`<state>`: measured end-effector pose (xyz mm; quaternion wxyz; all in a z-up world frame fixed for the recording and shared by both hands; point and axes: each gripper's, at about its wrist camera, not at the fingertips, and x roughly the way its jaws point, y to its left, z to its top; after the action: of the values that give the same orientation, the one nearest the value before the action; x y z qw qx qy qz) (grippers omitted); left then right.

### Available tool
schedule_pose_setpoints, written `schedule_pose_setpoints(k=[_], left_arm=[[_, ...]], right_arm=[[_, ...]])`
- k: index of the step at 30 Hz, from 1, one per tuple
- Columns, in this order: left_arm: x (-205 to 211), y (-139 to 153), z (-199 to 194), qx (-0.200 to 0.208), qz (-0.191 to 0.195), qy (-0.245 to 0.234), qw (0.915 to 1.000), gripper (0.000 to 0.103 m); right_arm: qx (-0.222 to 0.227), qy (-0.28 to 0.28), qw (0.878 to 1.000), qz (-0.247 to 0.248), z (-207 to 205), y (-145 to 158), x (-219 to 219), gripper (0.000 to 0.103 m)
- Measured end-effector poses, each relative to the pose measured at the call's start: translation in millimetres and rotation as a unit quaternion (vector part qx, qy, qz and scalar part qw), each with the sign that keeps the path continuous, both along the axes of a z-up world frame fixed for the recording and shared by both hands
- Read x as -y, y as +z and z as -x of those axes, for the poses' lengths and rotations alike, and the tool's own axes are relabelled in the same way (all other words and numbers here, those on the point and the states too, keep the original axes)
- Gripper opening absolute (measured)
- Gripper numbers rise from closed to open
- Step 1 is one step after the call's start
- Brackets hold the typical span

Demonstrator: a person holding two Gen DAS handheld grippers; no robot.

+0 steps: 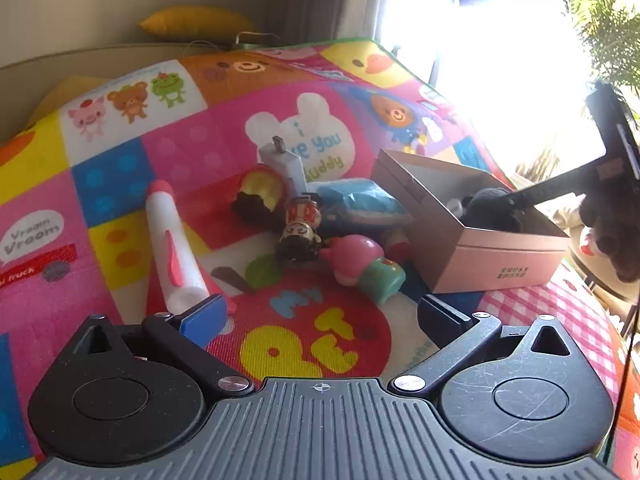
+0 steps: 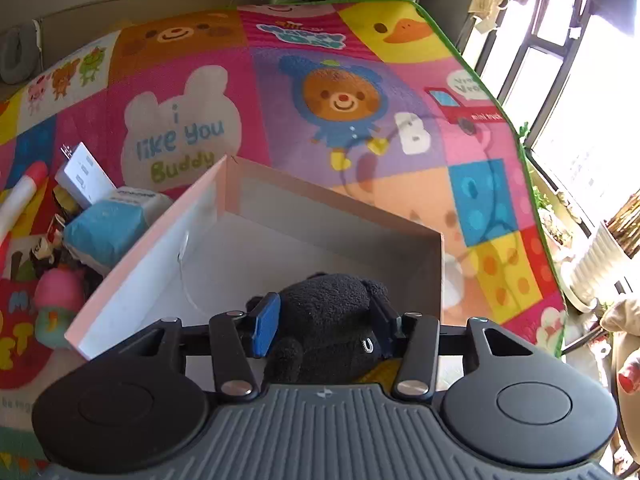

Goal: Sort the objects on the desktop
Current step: 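Grasp the white-and-red foam rocket with the left tool while the right tool moves to the pink pig figurine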

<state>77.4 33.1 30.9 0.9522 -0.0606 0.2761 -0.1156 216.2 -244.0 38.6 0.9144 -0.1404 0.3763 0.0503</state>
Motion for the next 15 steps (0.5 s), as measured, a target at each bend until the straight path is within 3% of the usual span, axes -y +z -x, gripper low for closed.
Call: schedule_pose_setpoints(k=[3,5,8,11,13,15], left_arm=[[0.7,-1.3,-2.4,-0.001,0.008,-0.003,1.0,0.103],[2.7,-1.5,-2.9,-0.003,0.005,-0.004,1.0,0.103],[3.9,-1.6,-1.4,-0.003,-0.015,0.004,0.9999,0.103],[-2.9,-1.7,1.6,0.001,-0.039,0.039,0.9985,0.103],[-12.6,-2.8,1.3,-0.003,-0.045,0.068,0.9967,0.103],[-27.4,-3.6,0.2,-0.013,-0.038,0.096,0.9946,0.103]], right_arm=[[0.008,-0.029,0.999,-0.017,20.2,11.9,16.8,0.053],[0.026,-0.032,0.998,-0.055,30.7,26.8,23.6,0.053],[0.052,-0.009,0.995,-0.087,40.9,44.0,10.4,0.053],[0.104,0.061,0.992,-0.043,60.6,48.0,-37.7,0.047],[0.139,0.118,0.983,0.004,81.3,39.6,-80.5,0.029],[0.148,0.175,0.972,0.042,100.0,21.5,-118.7,0.029]])
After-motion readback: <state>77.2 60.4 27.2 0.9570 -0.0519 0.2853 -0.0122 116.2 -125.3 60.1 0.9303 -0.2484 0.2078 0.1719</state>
